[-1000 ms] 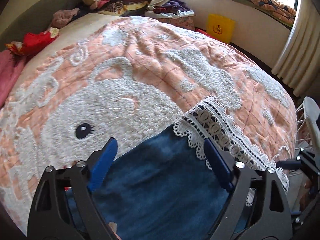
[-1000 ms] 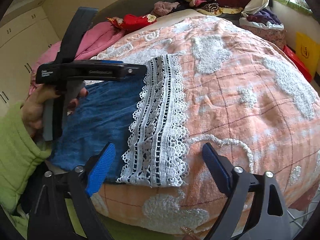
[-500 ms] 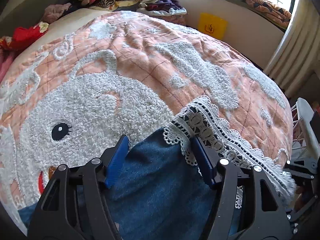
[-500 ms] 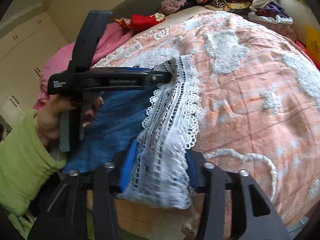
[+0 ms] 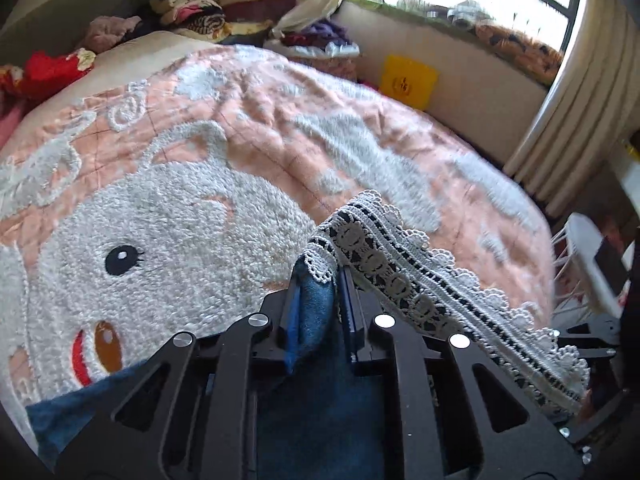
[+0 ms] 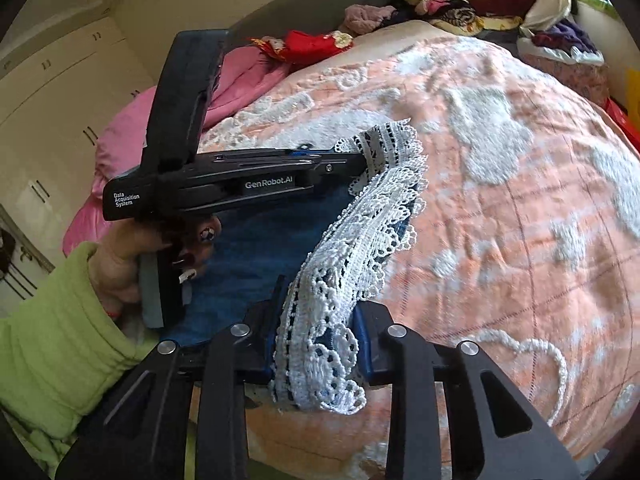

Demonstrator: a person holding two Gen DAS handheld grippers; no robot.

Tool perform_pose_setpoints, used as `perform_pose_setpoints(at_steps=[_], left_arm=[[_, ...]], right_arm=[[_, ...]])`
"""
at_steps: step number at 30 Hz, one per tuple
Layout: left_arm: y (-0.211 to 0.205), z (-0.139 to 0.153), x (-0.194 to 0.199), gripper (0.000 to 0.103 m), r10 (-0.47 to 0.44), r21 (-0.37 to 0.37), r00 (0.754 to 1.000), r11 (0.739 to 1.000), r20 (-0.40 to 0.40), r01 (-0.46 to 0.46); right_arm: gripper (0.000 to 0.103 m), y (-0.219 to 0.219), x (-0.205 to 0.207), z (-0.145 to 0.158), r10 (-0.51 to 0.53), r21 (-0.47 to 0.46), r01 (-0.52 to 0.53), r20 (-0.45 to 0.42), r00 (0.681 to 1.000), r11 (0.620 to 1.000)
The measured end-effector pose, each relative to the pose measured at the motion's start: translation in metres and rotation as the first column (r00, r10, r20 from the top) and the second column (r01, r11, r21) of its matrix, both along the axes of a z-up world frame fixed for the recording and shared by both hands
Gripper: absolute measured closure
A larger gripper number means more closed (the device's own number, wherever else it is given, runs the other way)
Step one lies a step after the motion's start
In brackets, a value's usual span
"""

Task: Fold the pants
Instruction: 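Grasp the lace hem with the right gripper while the left gripper grasps the other lace hem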

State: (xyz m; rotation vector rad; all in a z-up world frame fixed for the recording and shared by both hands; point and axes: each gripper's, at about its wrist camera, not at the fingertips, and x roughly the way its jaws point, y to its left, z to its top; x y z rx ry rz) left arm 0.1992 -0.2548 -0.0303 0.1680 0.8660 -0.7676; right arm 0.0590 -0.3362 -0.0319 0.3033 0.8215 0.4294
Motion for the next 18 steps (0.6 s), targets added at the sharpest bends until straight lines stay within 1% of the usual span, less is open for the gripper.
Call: perform_pose_setpoints(at_steps=[2, 4, 7, 11, 13, 15, 18], left_arm=[[0.012, 0.010, -0.003, 0.093, 0.008, -0.051, 1.000, 0.999, 0.006, -0.008], [0.024, 0.021, -0.008, 0.094, 0.019, -0.081, 1.000, 0.997, 0.022, -0.018], [0.043, 0.033, -0.015, 0.094, 0.045, -0.103, 0.998, 0.994, 0.048, -0.040], [0.077, 0.044, -0.019, 0.094, 0.096, -0.140, 0.994, 0.986, 0.048, -0.088], [0.093, 0.045, -0.021, 0.093, 0.121, -0.146, 0.991, 0.983, 0.050, -0.113], [0.109, 0.043, -0.022, 0.091, 0.151, -0.146, 0.988, 0.979, 0.044, -0.143], [0.136, 0.034, -0.021, 0.090, 0.211, -0.147, 0.977, 0.967, 0.014, -0.207]], right_arm=[[0.075, 0.006, -0.001, 0.006, 0.012, -0.010, -0.012, 0.012, 1.000, 1.000], [0.075, 0.015, -0.001, 0.014, 0.030, -0.019, -0.030, 0.028, 0.999, 0.999], [0.075, 0.031, -0.002, 0.026, 0.069, -0.035, -0.067, 0.051, 0.996, 0.997], [0.075, 0.060, -0.001, 0.042, 0.136, -0.060, -0.132, 0.080, 0.987, 0.989], [0.075, 0.078, 0.000, 0.047, 0.180, -0.077, -0.173, 0.088, 0.980, 0.982], [0.075, 0.098, 0.004, 0.046, 0.223, -0.092, -0.215, 0.084, 0.971, 0.972], [0.075, 0.132, 0.012, 0.036, 0.283, -0.129, -0.273, 0.060, 0.957, 0.953]])
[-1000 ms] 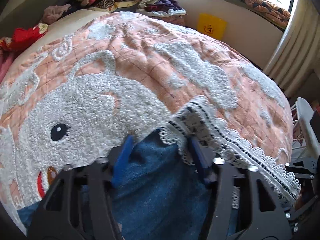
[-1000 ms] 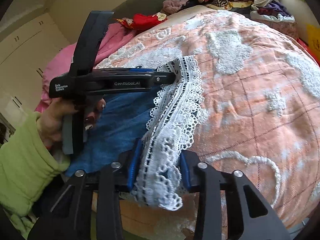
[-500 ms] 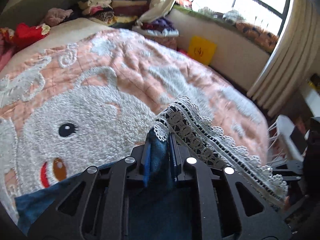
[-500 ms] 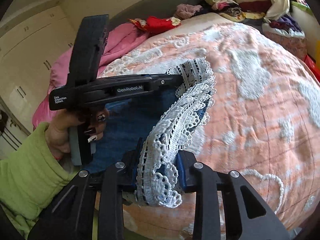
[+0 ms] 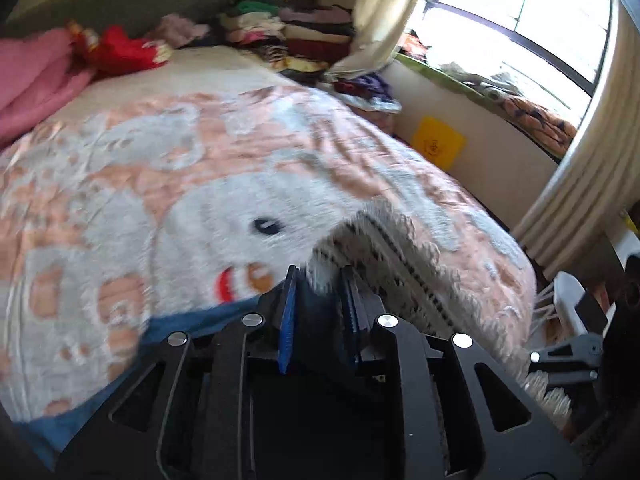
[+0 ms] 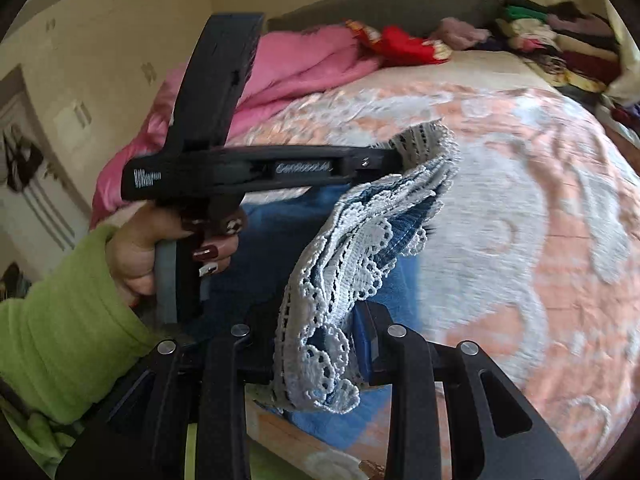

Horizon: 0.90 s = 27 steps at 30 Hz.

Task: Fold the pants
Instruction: 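Grasp the lace hem with the right gripper while the left gripper grasps the other lace hem, then lift both lace hems and fold them over onto the waistband with both grippers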

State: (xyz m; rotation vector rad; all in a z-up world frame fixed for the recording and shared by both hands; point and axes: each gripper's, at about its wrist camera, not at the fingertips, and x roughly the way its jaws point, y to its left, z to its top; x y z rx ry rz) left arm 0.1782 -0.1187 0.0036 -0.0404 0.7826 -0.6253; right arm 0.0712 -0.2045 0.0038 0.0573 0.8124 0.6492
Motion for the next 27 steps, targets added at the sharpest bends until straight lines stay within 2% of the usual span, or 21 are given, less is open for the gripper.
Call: perform_pose_setpoints(at_steps=[4, 9, 12, 14, 17, 19, 20, 23, 24, 27], left_arm=[[0.038, -0.013, -0.001, 0.090, 0.143, 0.042, 0.990, 0.989, -0.012, -0.143], [0.097, -0.016, -0.003, 0.090, 0.270, -0.073, 0.961, 0.959, -0.061, -0.274], [0.129, -0.010, -0.005, 0.082, 0.341, -0.169, 0.934, 0.920, -0.102, -0.354], [0.146, -0.006, -0.010, 0.080, 0.371, -0.205, 0.923, 0.900, -0.104, -0.385], [0.159, -0.006, -0.015, 0.071, 0.373, -0.246, 0.918, 0.885, -0.131, -0.395], [0.164, -0.010, -0.014, 0.070, 0.362, -0.267, 0.917, 0.879, -0.165, -0.395], [0.164, -0.012, -0.013, 0.070, 0.358, -0.268, 0.917, 0.879, -0.176, -0.395], [0.164, -0.020, -0.013, 0.064, 0.308, -0.286, 0.923, 0.885, -0.230, -0.367], [0.163, -0.021, -0.014, 0.062, 0.289, -0.293, 0.925, 0.888, -0.246, -0.355], [0.158, -0.027, -0.018, 0.060, 0.250, -0.283, 0.926, 0.901, -0.283, -0.330]], right_arm=[[0.075, 0.036, 0.004, -0.018, 0.052, -0.042, -0.053, -0.035, 0.998, 0.998], [0.075, 0.075, -0.003, -0.025, 0.119, -0.108, -0.122, -0.037, 0.992, 0.987], [0.075, 0.091, -0.009, -0.025, 0.150, -0.145, -0.152, -0.027, 0.988, 0.978], [0.073, 0.103, -0.012, -0.027, 0.170, -0.159, -0.173, -0.030, 0.985, 0.972], [0.069, 0.124, -0.019, -0.034, 0.203, -0.181, -0.207, -0.038, 0.978, 0.961], [0.056, 0.131, -0.022, -0.034, 0.234, -0.165, -0.237, -0.040, 0.971, 0.957], [0.056, 0.132, -0.025, -0.032, 0.246, -0.160, -0.249, -0.034, 0.969, 0.955], [0.050, 0.124, -0.027, -0.018, 0.267, -0.111, -0.267, -0.015, 0.964, 0.957], [0.047, 0.119, -0.024, -0.014, 0.260, -0.104, -0.259, -0.004, 0.965, 0.960], [0.045, 0.097, -0.024, -0.004, 0.204, -0.102, -0.200, 0.030, 0.978, 0.974]])
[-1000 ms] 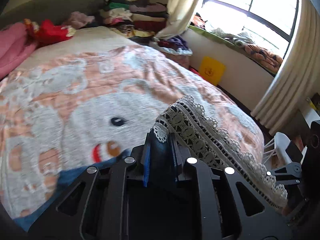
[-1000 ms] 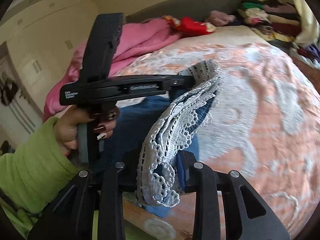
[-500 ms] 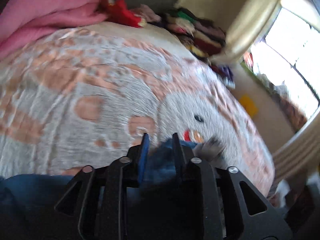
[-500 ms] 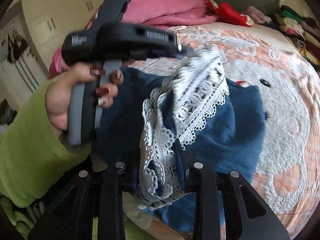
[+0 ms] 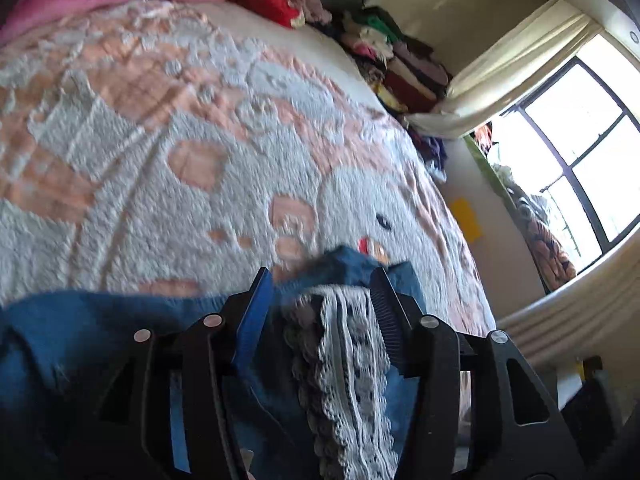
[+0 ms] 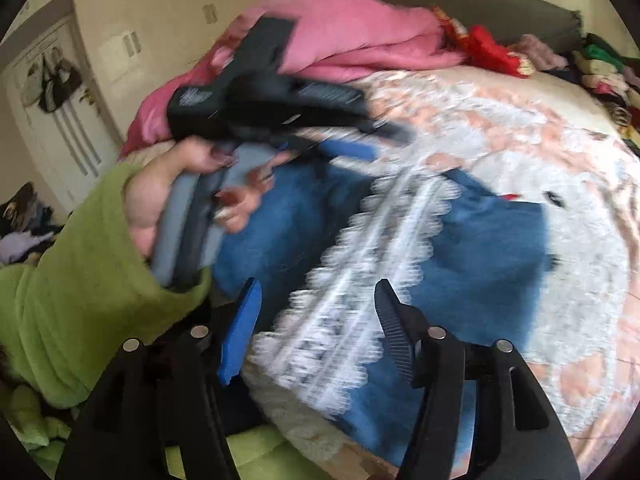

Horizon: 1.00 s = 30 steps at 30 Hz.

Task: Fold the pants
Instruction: 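Lift both lace hems and fold them over onto the waistband with both grippers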

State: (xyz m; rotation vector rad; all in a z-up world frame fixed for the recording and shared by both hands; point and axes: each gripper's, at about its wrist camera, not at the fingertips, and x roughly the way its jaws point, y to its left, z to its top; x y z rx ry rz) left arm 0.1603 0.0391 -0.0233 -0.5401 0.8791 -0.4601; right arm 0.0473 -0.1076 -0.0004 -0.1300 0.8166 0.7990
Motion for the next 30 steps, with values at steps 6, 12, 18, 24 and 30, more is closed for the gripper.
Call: perform_pose_setpoints(at_steps=[6, 12, 18, 24, 30], left_arm=[[-0.012, -0.022, 0.000, 0.059, -0.054, -0.030, 0.994, 0.998, -0.097, 0.052], [-0.024, -0.029, 0.000, 0.060, -0.049, -0.003, 0.994, 0.999, -0.099, 0.049], [-0.033, -0.030, 0.000, 0.090, -0.026, 0.035, 0.996, 0.999, -0.087, 0.030], [-0.039, 0.001, -0.001, 0.094, -0.037, 0.052, 0.998, 0.998, 0.040, 0.035], [-0.043, -0.004, 0.013, 0.092, -0.006, 0.161, 1.000, 0.987, 0.019, 0.002]], right_arm=[[0.045, -0.039, 0.030, -0.004, -0.153, -0.007, 0.153, -0.005, 0.988, 0.988], [0.045, -0.059, 0.055, -0.011, -0.215, -0.029, 0.215, -0.005, 0.977, 0.976], [0.045, -0.058, 0.080, -0.015, -0.227, -0.018, 0.227, 0.003, 0.974, 0.974], [0.045, -0.050, 0.103, -0.015, -0.215, -0.033, 0.216, 0.034, 0.976, 0.976], [0.045, -0.043, 0.125, -0.022, -0.218, -0.082, 0.221, 0.040, 0.975, 0.972]])
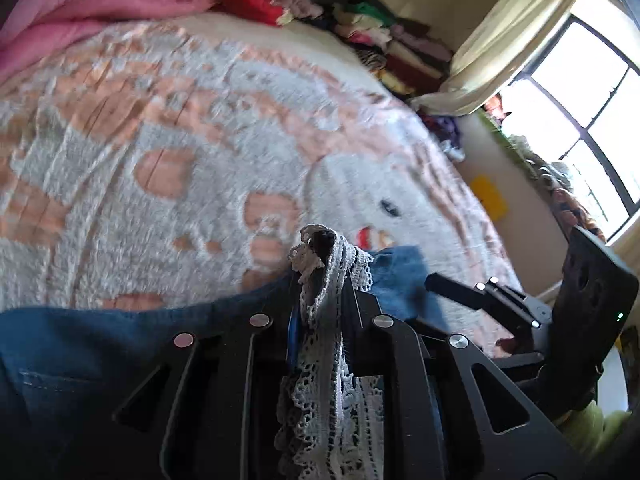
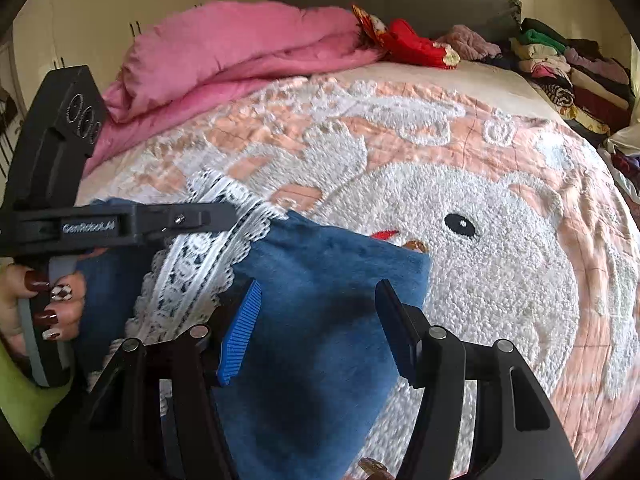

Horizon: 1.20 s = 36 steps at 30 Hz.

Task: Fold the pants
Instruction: 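Lift both lace hems and fold them over onto the waistband with both grippers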

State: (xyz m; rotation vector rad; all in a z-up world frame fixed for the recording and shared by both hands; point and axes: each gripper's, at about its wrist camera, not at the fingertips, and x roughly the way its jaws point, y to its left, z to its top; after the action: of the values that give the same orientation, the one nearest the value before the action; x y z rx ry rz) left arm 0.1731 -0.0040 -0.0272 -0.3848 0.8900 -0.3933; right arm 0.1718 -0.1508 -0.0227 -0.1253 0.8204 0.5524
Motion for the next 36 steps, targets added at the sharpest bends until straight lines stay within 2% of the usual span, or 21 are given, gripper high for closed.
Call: perform_pose_setpoints(at_steps=[3, 5, 9, 11, 13, 15, 18, 23, 24, 28, 30, 36], left_arm=[[0.003, -0.009, 0.002, 0.084, 0.012, 0.036, 0.999, 0.999, -0.032, -0.011], [0.007, -0.011, 0.000, 0.083, 0.012, 0.032, 0.999, 0.999, -0.040, -0.011], [0.009, -0.014, -0.004, 0.076, 0.021, 0.066, 0.999, 0.998, -0.034, -0.019], [0.011, -0.013, -0.007, 0.075, 0.021, 0.061, 0.999, 0.998, -0.026, -0.019], [0.012, -0.007, -0.012, 0.073, 0.022, 0.067, 1.000, 0.998, -0.001, -0.022], [0.013, -0.001, -0.016, 0.067, 0.032, 0.102, 0.999, 0.994, 0.034, -0.036], [0.017, 0.004, -0.019, 0.064, 0.043, 0.100, 0.998, 0.994, 0.048, -0.047], [0.018, 0.009, -0.026, 0.051, 0.029, 0.093, 0.999, 0.995, 0.037, -0.032], [0.019, 0.010, -0.028, 0.045, 0.026, 0.087, 0.999, 0.996, 0.034, -0.029], [0.019, 0.016, -0.038, 0.039, 0.029, 0.105, 0.999, 0.994, 0.044, -0.034], [0.020, 0.021, -0.043, 0.031, 0.030, 0.107, 0.998, 0.994, 0.052, -0.036], [0.023, 0.031, -0.059, 0.030, 0.030, 0.124, 0.999, 0.992, 0.045, -0.035]], right_arm=[[0.045, 0.002, 0.005, -0.013, -0.004, -0.025, 0.003, -0.029, 1.000, 1.000], [0.045, 0.002, 0.005, -0.020, -0.012, -0.046, 0.010, -0.033, 0.999, 0.999], [0.045, 0.002, 0.003, -0.021, -0.019, -0.057, 0.017, -0.020, 1.000, 0.998], [0.043, -0.001, 0.001, -0.019, -0.023, -0.045, 0.022, -0.019, 1.000, 0.999], [0.035, -0.008, -0.004, -0.014, -0.039, -0.023, 0.039, -0.024, 0.999, 0.999], [0.034, -0.018, -0.012, -0.010, -0.060, 0.007, 0.060, -0.021, 0.998, 0.998], [0.027, -0.033, -0.029, -0.004, -0.086, 0.045, 0.087, -0.018, 0.996, 0.995], [0.027, -0.053, -0.053, 0.001, -0.109, 0.064, 0.111, -0.024, 0.994, 0.992], [0.027, -0.054, -0.056, 0.003, -0.108, 0.063, 0.109, -0.022, 0.994, 0.992], [0.027, -0.055, -0.067, 0.008, -0.101, 0.050, 0.101, -0.005, 0.995, 0.994], [0.027, -0.055, -0.070, 0.010, -0.098, 0.051, 0.098, -0.001, 0.995, 0.994], [0.027, -0.051, -0.078, 0.018, -0.080, 0.054, 0.079, 0.018, 0.997, 0.995]])
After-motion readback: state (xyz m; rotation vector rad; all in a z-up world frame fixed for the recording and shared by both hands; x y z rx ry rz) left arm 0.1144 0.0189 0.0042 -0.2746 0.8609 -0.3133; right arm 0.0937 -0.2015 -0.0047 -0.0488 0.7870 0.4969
